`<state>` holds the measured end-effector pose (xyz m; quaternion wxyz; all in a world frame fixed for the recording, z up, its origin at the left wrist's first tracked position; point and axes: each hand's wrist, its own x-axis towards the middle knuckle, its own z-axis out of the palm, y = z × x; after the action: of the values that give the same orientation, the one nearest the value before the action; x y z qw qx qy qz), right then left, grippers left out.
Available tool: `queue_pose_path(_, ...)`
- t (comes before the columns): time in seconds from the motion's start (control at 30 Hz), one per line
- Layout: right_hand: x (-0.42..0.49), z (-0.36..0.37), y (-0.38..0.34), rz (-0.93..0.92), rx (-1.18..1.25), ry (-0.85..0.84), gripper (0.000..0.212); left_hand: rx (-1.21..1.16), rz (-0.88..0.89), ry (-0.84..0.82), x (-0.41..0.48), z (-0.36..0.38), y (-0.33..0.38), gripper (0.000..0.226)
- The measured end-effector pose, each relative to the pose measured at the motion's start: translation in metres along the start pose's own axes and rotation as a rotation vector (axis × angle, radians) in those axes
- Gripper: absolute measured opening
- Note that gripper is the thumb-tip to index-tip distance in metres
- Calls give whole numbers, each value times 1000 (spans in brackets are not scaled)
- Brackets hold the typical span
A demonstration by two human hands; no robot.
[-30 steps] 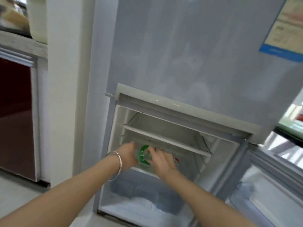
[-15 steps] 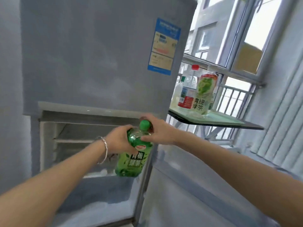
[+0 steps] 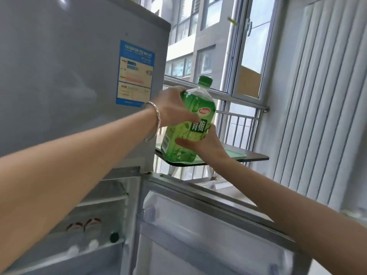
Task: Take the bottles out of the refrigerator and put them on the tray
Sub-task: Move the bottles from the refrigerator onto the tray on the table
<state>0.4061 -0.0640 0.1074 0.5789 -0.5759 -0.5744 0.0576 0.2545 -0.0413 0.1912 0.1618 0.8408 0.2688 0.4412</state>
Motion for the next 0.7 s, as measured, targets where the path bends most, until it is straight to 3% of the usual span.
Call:
queue_pose_path(0.07, 25, -23, 17, 16, -9, 33, 111, -99, 10, 39, 20, 29, 3, 90)
queue_pose_path(0.13, 50, -46, 40, 36, -35, 71, 111, -215, -38, 60, 40, 64, 0, 90)
queue_pose_path(0.23, 78, -73, 68, 49, -81, 78, 85, -403, -214, -53, 62, 115, -9, 46)
queue_pose_path(0.3, 94, -86, 85, 51, -92, 36, 79, -432, -249, -149, 73, 148, -18, 34)
queue_pose_path(0.4, 111, -96, 114, 118, -86, -21, 75, -390, -225, -217, 87, 190, -34, 45)
queue_pose_path(0.53, 126, -99, 146, 187, -51, -67, 39, -388, -216, -270, 97, 219, -48, 57)
queue_pose_path(0.6, 134, -99, 159, 236, -28, -64, 44, -398, -198, -269, 101, 229, -51, 51)
queue_pose_path(0.7, 146, -94, 171, 243, -17, -92, 76, -411, -162, -247, 105, 235, -56, 44)
